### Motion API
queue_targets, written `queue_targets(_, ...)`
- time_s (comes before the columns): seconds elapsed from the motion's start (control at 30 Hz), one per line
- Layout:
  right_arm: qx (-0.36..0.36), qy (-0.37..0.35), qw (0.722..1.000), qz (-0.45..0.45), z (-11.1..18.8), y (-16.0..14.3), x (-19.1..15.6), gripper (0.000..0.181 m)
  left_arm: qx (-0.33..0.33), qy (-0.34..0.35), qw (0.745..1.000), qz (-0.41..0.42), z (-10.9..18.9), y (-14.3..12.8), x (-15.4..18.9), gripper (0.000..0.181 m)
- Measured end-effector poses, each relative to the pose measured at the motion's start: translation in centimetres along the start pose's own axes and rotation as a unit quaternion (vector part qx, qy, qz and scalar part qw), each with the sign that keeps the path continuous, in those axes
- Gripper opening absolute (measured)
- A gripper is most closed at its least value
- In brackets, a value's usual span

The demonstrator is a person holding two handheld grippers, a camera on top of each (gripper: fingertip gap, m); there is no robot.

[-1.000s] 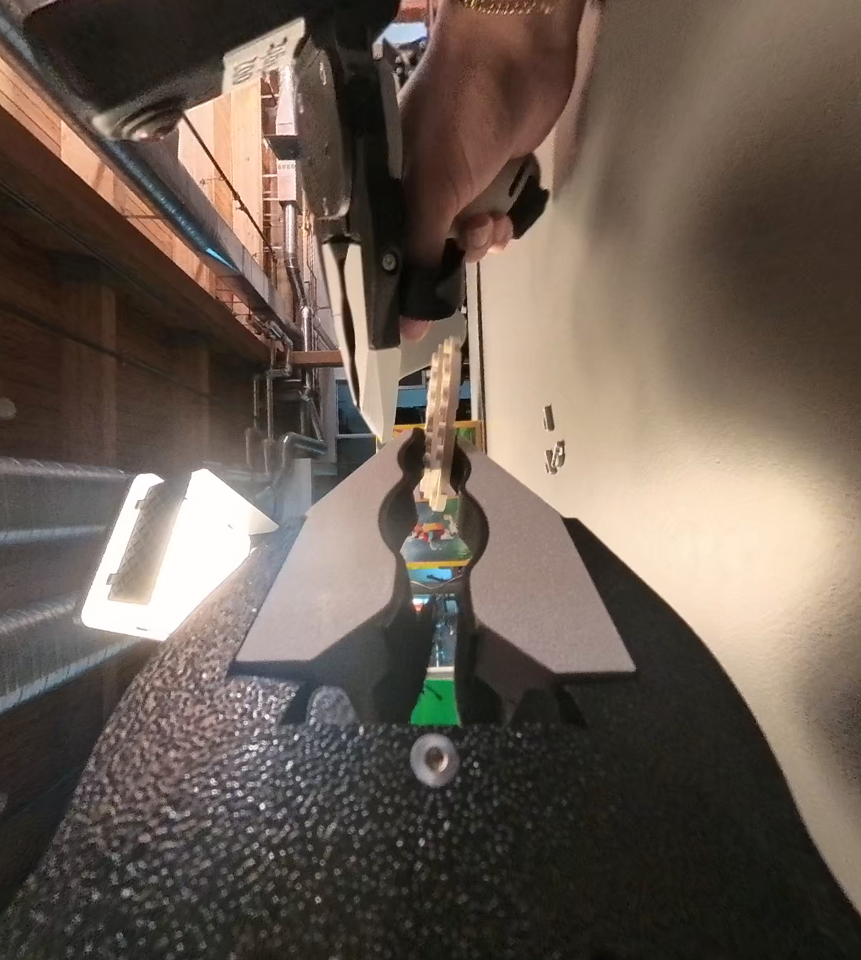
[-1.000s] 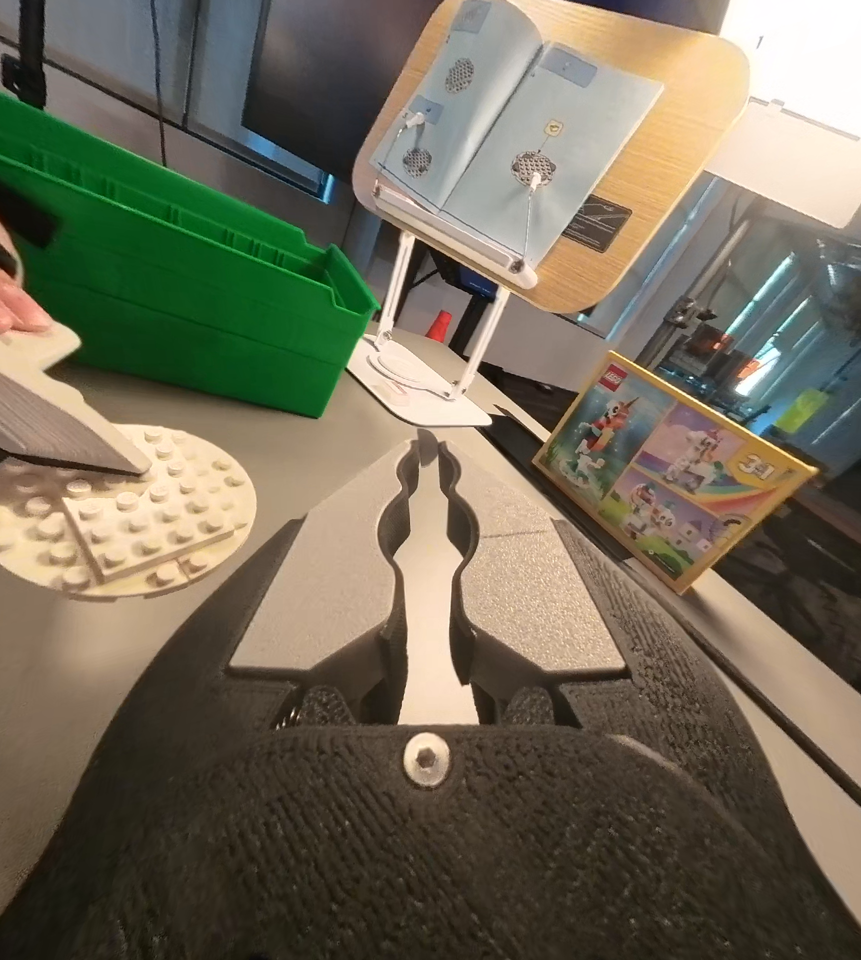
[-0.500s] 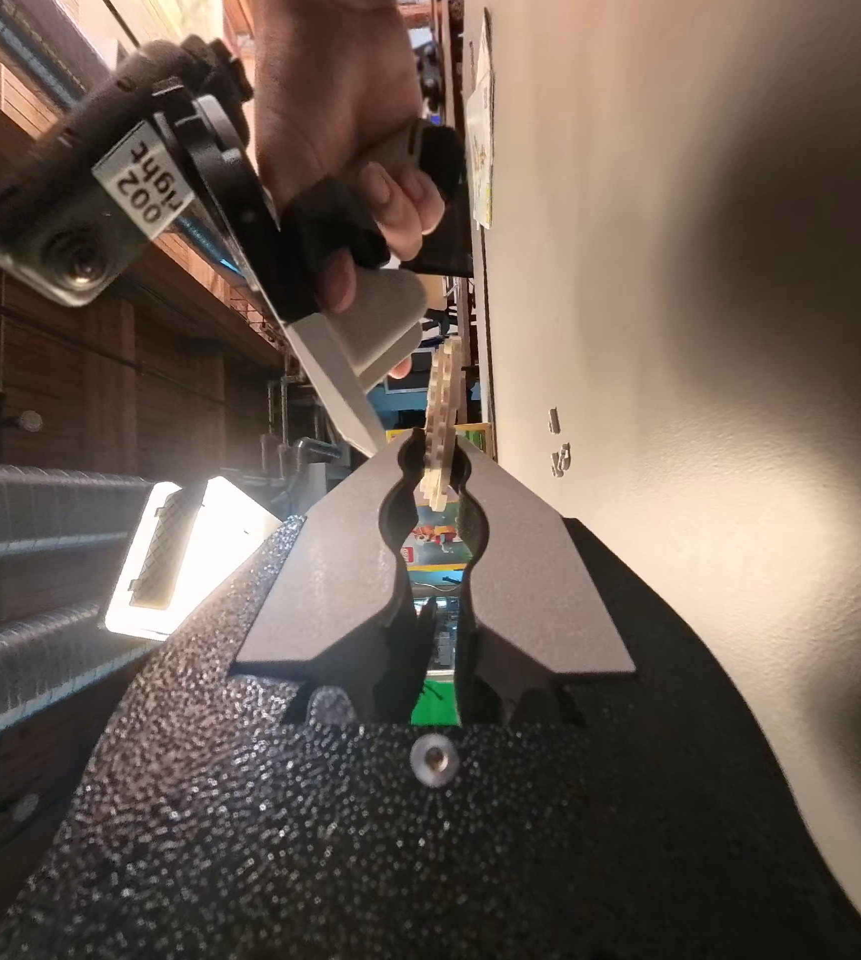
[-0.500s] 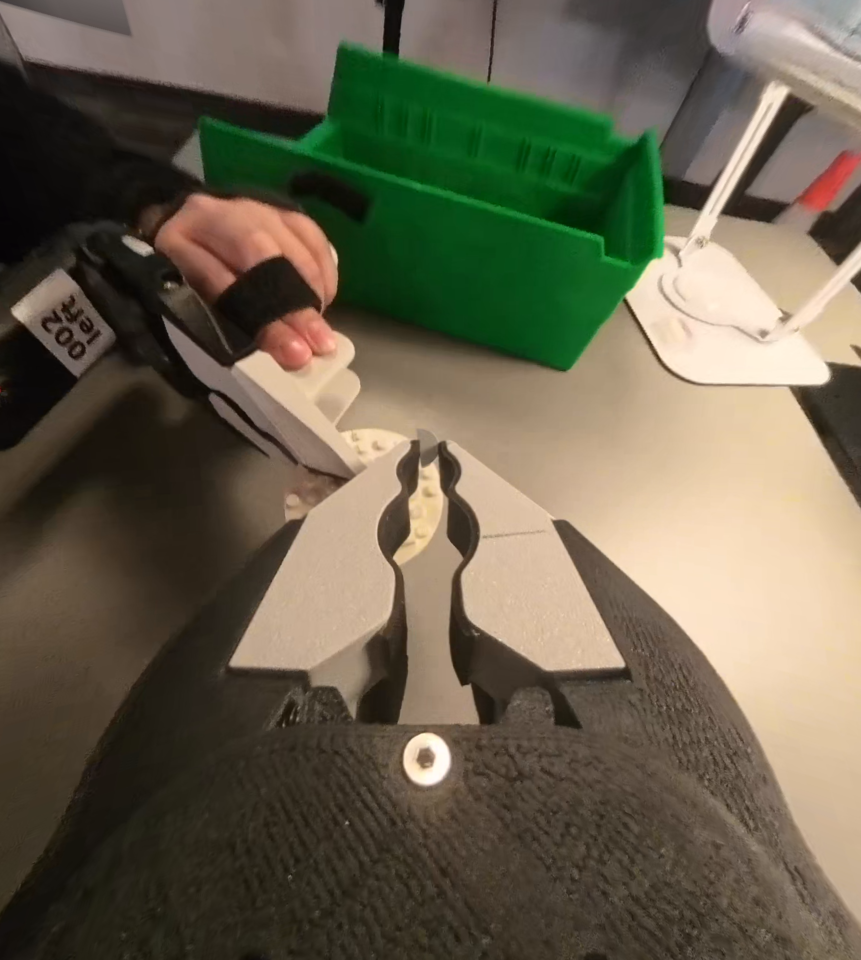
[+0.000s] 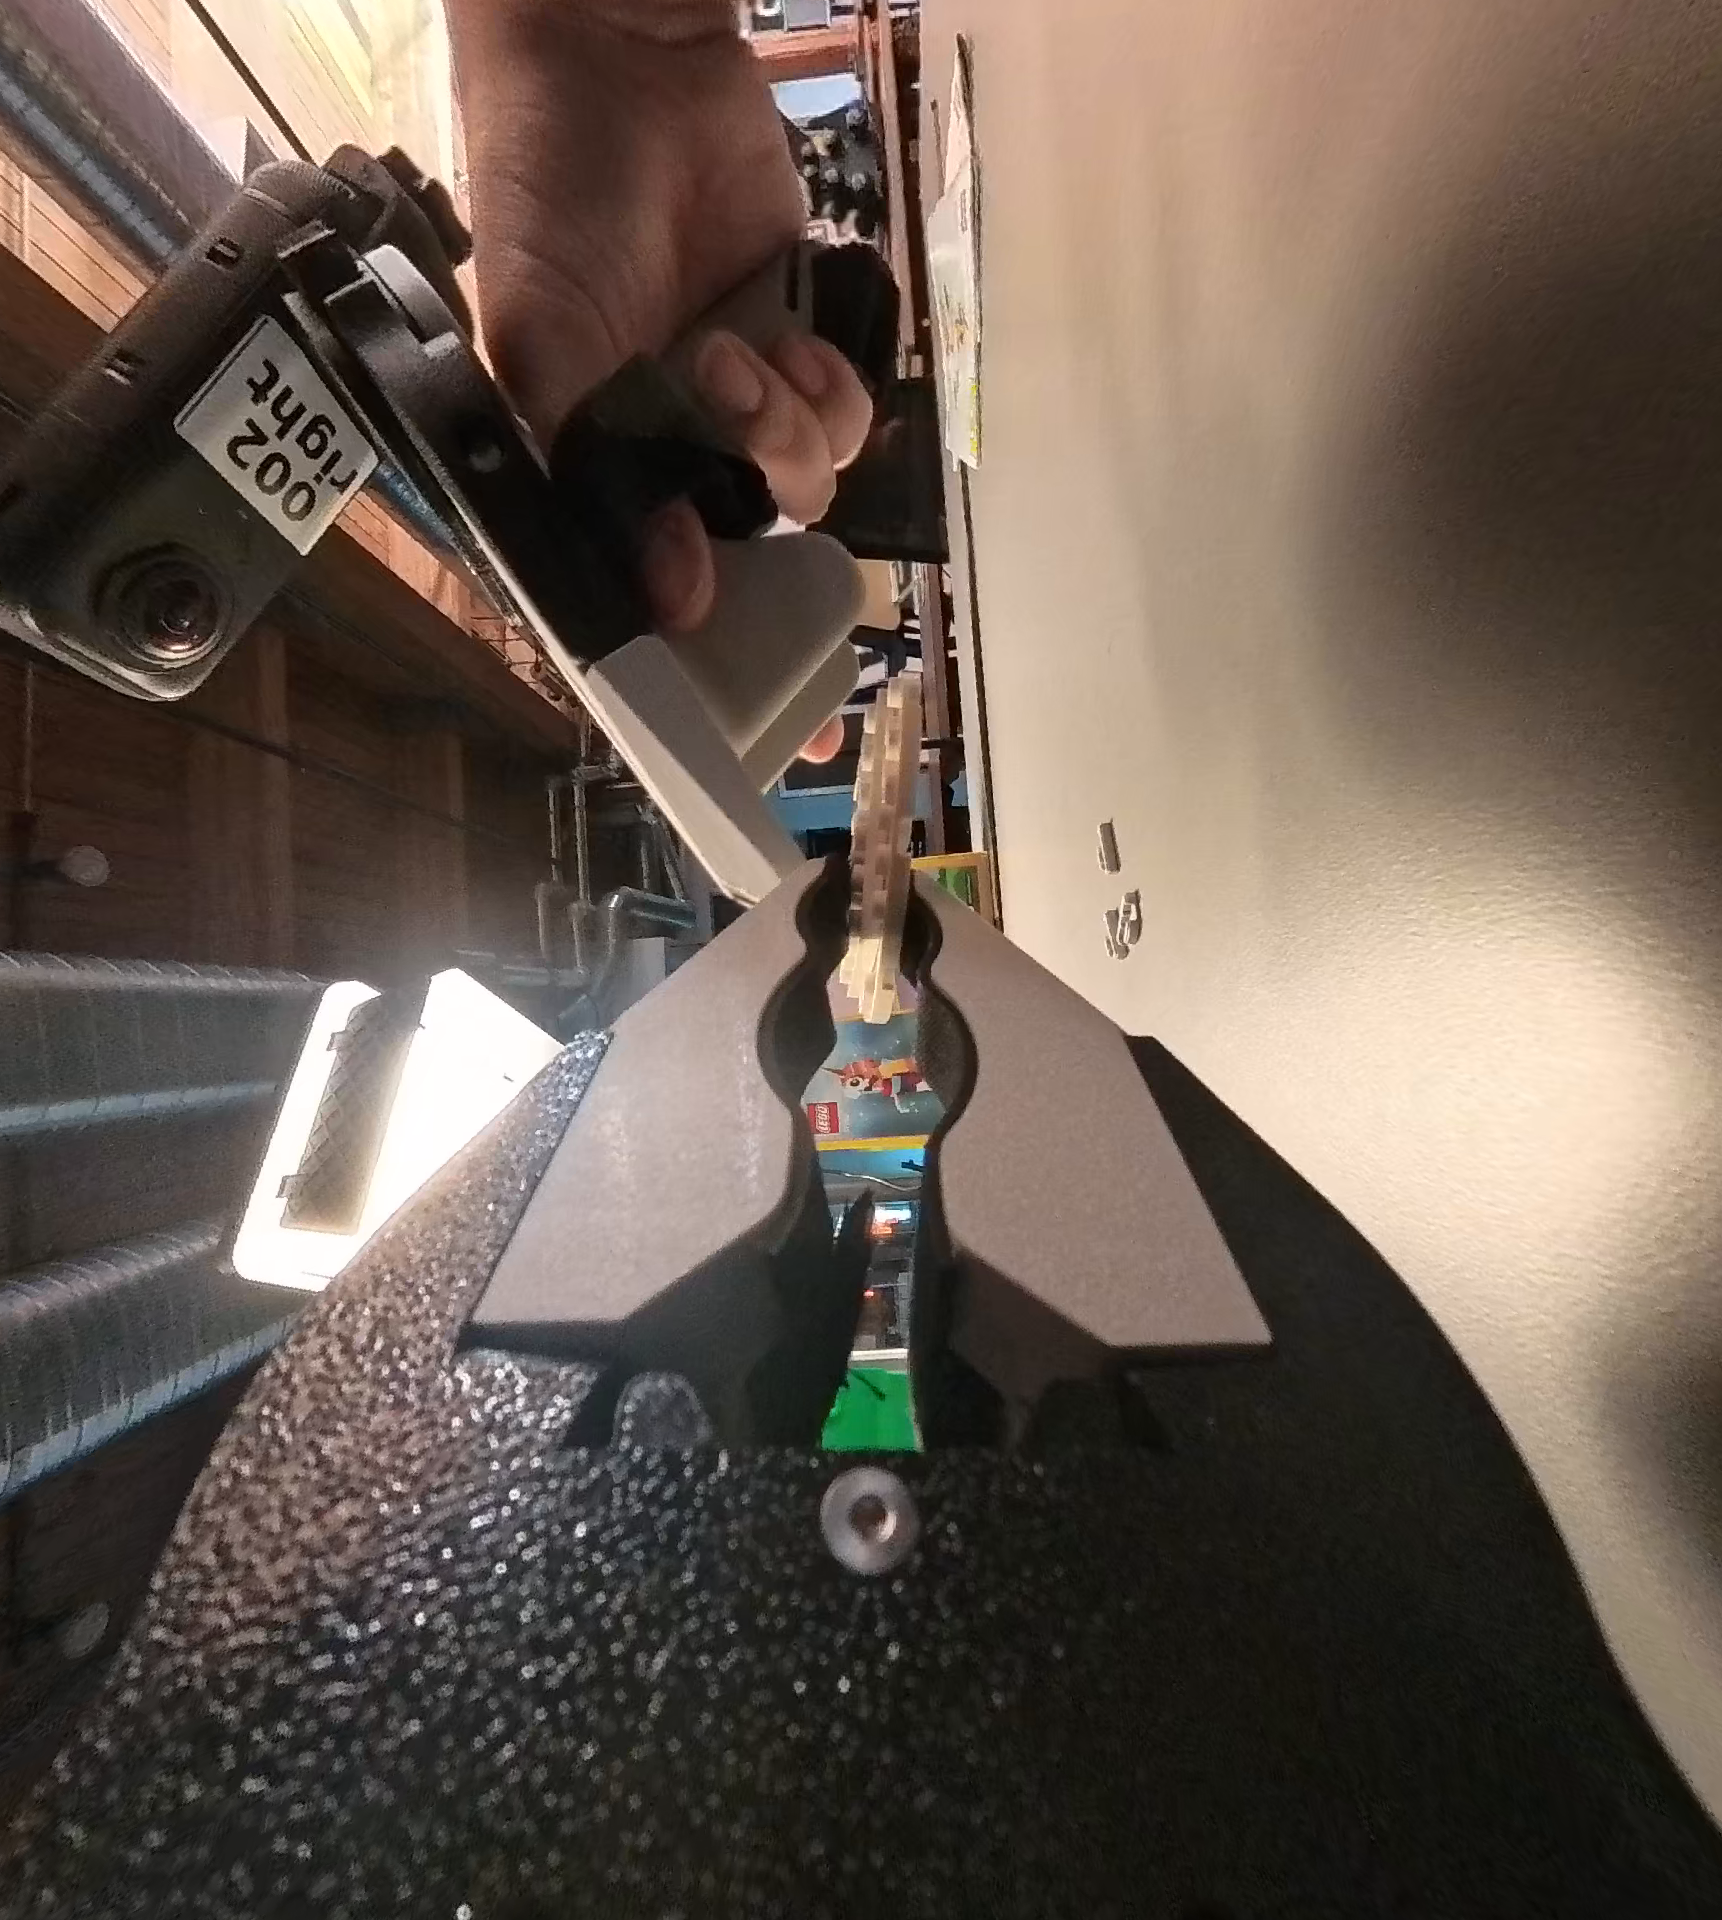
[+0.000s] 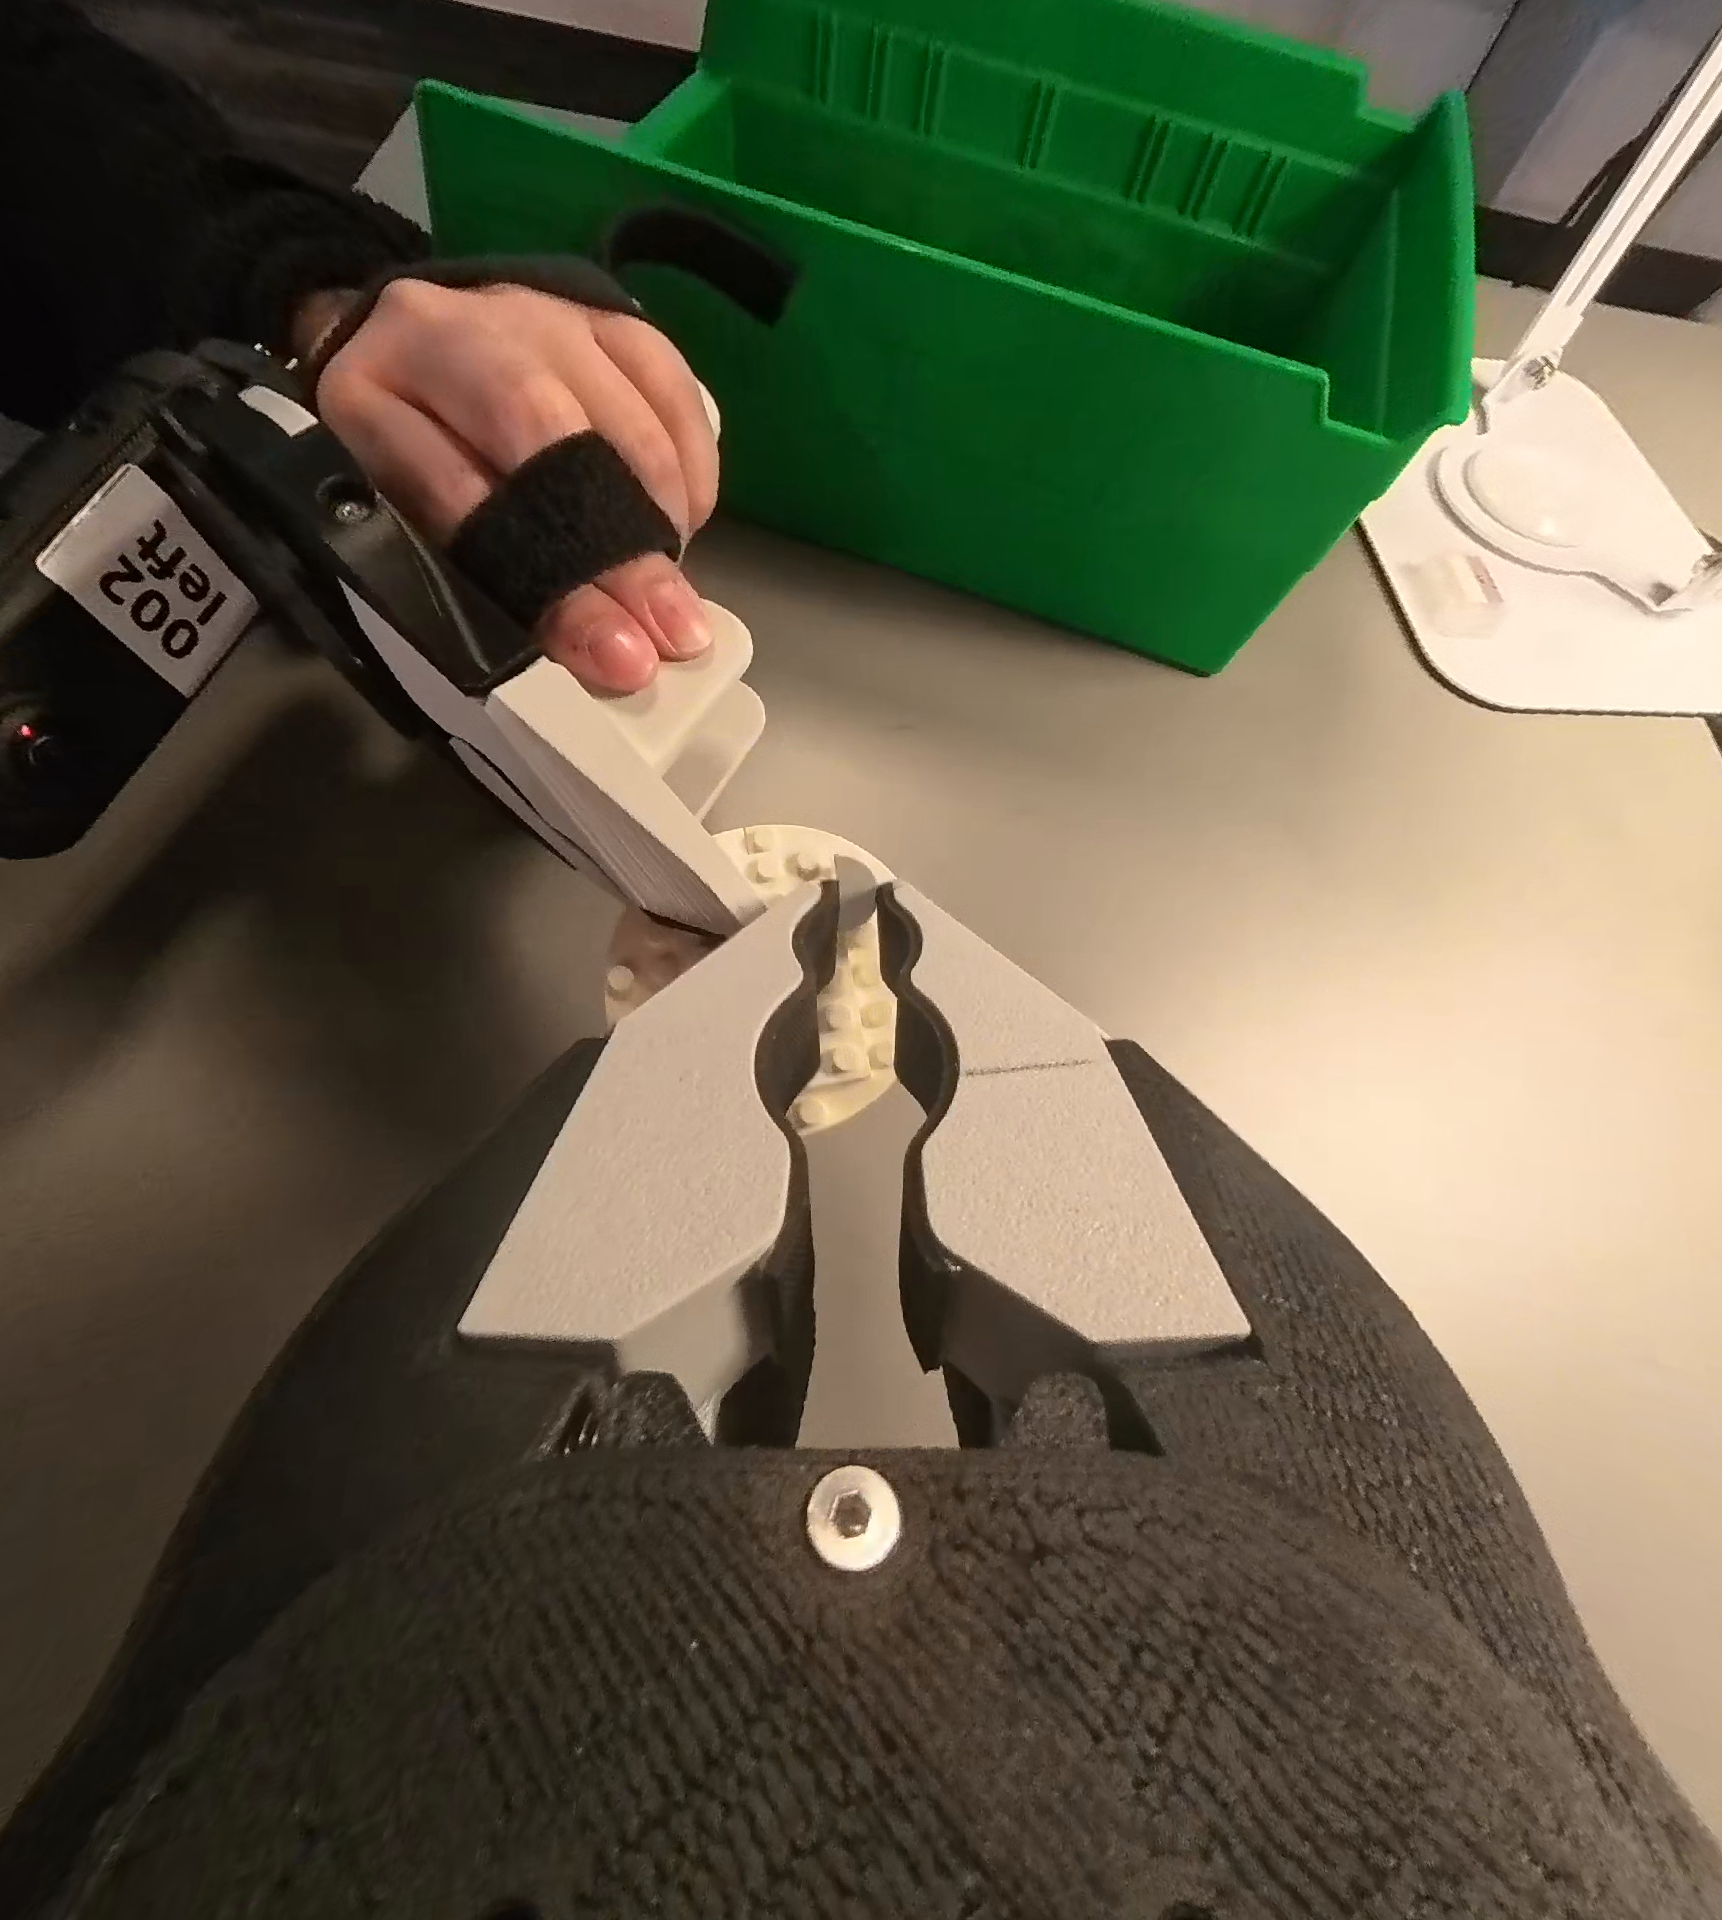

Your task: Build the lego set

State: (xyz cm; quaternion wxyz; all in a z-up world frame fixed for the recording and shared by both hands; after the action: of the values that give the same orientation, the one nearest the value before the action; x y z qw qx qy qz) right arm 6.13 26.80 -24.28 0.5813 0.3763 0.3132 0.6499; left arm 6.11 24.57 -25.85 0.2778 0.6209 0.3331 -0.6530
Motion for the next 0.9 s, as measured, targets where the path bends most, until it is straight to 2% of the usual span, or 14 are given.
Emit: queue_targets(0.9,-0.012,0.036,0.999,-0.007,0.27,-0.36,-0.65,0.013,0.018,-0.001,1.000,-0.011,0.02,0.49,0.03,0.006)
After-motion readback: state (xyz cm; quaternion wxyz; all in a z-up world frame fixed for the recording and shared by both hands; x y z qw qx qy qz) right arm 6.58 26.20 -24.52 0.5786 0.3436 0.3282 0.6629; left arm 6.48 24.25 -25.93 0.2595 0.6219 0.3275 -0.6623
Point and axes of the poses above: each gripper's, where its closed fingertips meet, z back along the fingers, y out of its top, x = y × z across the jaws, the point moved 1 cm from there along z, back along the fingers, and after that the axes turned 1 degree about -y, right-handed, at the moved point
